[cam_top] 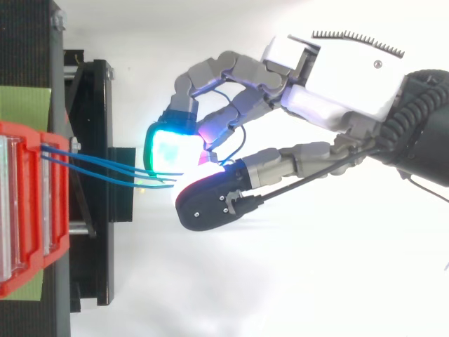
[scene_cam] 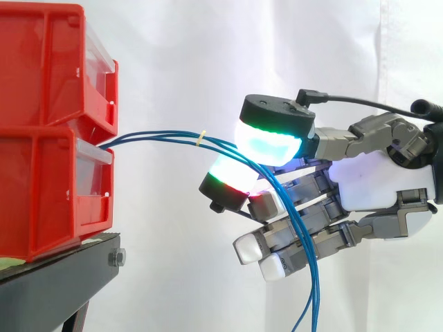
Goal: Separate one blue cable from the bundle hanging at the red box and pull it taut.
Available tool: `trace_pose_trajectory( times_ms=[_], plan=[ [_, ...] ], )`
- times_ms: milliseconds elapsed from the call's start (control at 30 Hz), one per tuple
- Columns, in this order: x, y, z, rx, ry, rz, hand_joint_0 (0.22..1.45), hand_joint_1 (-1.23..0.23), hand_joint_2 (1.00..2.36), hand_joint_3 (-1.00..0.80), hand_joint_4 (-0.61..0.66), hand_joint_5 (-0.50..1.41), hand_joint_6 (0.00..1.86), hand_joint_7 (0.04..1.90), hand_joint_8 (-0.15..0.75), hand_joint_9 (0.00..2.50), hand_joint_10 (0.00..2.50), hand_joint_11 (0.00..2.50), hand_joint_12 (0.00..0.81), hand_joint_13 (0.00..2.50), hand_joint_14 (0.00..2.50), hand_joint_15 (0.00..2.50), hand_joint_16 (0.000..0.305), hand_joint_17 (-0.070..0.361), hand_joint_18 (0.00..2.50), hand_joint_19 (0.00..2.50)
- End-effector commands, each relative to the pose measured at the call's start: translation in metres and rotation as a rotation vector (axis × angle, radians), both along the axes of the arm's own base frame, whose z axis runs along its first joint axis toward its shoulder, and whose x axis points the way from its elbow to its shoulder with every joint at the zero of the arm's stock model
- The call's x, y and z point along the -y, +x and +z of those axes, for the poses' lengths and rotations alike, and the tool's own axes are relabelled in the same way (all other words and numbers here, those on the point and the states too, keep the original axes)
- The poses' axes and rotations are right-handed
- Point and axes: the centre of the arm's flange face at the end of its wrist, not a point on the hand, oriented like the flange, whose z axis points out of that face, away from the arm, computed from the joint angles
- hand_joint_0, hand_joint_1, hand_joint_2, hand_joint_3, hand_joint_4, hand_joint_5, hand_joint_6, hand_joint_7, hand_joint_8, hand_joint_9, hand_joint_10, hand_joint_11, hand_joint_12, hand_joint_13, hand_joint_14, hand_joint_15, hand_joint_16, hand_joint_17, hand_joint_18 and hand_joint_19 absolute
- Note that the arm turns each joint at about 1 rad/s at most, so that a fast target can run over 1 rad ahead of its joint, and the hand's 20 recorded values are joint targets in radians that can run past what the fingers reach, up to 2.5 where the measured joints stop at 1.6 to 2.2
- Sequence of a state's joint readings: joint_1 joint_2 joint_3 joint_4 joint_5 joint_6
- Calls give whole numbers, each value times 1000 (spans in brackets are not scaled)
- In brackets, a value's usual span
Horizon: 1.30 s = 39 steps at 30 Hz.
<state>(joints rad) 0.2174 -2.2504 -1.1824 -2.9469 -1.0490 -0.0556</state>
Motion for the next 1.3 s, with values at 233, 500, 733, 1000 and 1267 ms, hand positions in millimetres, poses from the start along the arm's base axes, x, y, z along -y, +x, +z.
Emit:
trace_pose_trajectory(
  times_ms=[233, 500, 733, 1000, 1267],
  plan=[
    [-1, -4, -3, -28, 17, 0, 537, -888, 1000, -500, 47, -180, 870, 989, 256, 1050, 23, 1180, 343, 756, 21, 598, 47, 106, 569, 561],
    [-5, -5, -3, -29, 31, -2, 504, -691, 1000, -500, 86, -175, 837, 1018, 296, 1026, 22, 1140, 376, 639, 18, 518, 52, 116, 541, 576],
    [-7, -5, -4, -36, 29, 1, 591, -694, 1000, -500, 59, -172, 833, 1054, 275, 1029, 24, 1137, 354, 633, 20, 514, 48, 107, 526, 574],
    [-9, -5, -4, -36, 29, 2, 578, -683, 1001, -500, 58, -184, 857, 1037, 276, 1031, 25, 1138, 355, 644, 19, 519, 48, 107, 535, 581],
    [-9, -5, -4, -36, 29, 2, 505, -621, 1000, -500, 87, -208, 867, 975, 290, 1080, 20, 1195, 366, 819, 23, 622, 52, 117, 574, 576]
  ],
)
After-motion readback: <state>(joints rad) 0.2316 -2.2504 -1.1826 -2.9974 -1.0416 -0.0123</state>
